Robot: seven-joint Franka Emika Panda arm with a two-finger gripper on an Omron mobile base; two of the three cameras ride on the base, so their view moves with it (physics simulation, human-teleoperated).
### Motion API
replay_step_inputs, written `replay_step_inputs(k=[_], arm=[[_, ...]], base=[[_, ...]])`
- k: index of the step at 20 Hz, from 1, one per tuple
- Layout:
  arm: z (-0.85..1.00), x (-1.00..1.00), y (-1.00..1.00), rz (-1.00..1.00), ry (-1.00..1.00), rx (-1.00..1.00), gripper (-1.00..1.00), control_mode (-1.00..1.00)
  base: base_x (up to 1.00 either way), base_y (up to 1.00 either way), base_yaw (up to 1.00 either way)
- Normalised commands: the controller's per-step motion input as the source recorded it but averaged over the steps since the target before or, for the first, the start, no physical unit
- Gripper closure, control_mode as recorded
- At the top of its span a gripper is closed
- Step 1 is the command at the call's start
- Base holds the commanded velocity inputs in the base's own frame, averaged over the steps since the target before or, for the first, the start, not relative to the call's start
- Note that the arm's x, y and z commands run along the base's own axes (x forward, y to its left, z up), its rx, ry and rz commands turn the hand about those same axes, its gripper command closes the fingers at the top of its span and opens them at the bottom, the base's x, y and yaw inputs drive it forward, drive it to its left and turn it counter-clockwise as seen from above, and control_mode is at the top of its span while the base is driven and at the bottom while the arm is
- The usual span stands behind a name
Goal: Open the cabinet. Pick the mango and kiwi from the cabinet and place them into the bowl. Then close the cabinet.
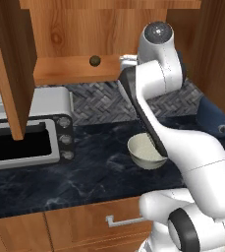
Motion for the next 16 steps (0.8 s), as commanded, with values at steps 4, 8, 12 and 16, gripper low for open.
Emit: replay_step_inputs(k=[4, 8, 12, 16], arm=[[0.0, 0.27, -0.35, 0.08, -0.11, -0.02, -1.0, -1.0], [0.0, 0.53, -0.29, 0.04, -0.07, -0.01, -1.0, -1.0], [0.0, 0.59, -0.25, 0.05, 0.0, 0.0, -1.0, -1.0], [0.0, 0.66, -0.12, 0.04, 0.0, 0.0, -1.0, -1.0]], base=[[0.0, 0.0, 0.0], [0.0, 0.0, 0.0], [0.0, 0.0, 0.0], [0.0, 0.0, 0.0]])
